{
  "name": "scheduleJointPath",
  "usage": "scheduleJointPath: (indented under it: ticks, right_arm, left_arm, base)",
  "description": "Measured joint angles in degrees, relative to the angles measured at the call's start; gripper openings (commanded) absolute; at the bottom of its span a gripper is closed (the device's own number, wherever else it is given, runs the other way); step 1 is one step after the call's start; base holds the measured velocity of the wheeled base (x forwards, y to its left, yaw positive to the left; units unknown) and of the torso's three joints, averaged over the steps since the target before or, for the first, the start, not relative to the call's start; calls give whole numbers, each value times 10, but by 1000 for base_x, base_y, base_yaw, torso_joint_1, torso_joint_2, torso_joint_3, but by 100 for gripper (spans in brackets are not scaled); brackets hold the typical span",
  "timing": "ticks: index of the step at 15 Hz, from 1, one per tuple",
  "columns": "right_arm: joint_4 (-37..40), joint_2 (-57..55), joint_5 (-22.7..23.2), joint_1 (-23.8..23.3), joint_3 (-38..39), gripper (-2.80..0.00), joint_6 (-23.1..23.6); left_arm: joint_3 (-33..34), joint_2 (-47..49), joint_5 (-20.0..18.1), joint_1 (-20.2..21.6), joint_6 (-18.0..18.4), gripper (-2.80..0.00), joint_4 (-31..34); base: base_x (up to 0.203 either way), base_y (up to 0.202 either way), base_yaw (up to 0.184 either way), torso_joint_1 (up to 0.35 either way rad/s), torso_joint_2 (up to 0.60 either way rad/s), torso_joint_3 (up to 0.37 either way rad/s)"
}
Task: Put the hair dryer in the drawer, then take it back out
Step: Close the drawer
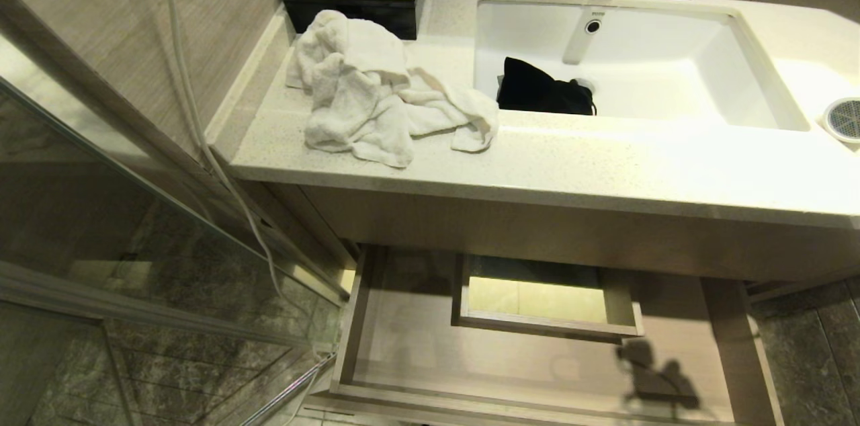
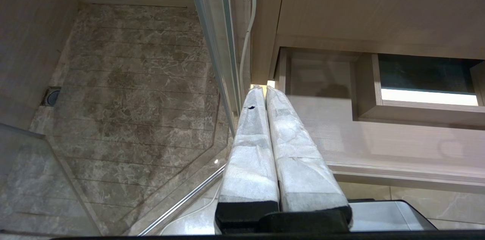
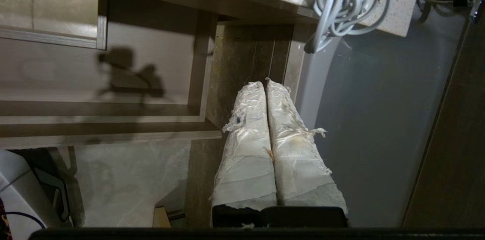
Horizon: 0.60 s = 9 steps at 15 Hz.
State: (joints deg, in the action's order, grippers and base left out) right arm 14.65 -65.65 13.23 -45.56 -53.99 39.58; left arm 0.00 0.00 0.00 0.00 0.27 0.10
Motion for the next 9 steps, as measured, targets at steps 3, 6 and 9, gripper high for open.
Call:
scheduleJointPath:
  ticks: [3,6,9]
  right_arm:
    - [5,11,-3,15,8,-280,-4]
    - [5,22,-2,18,20,-280,-10]
    - [6,31,-1,20,28,-280,-10]
  left_arm:
    - [0,0,0,0,0,-280,0]
    - [0,0,0,0,0,-280,0]
    - [0,0,0,0,0,-280,0]
  base:
    - [0,0,0,-39,11,-37]
    - [0,0,0,-242,32,-208]
    - [0,0,0,-284,12,-263]
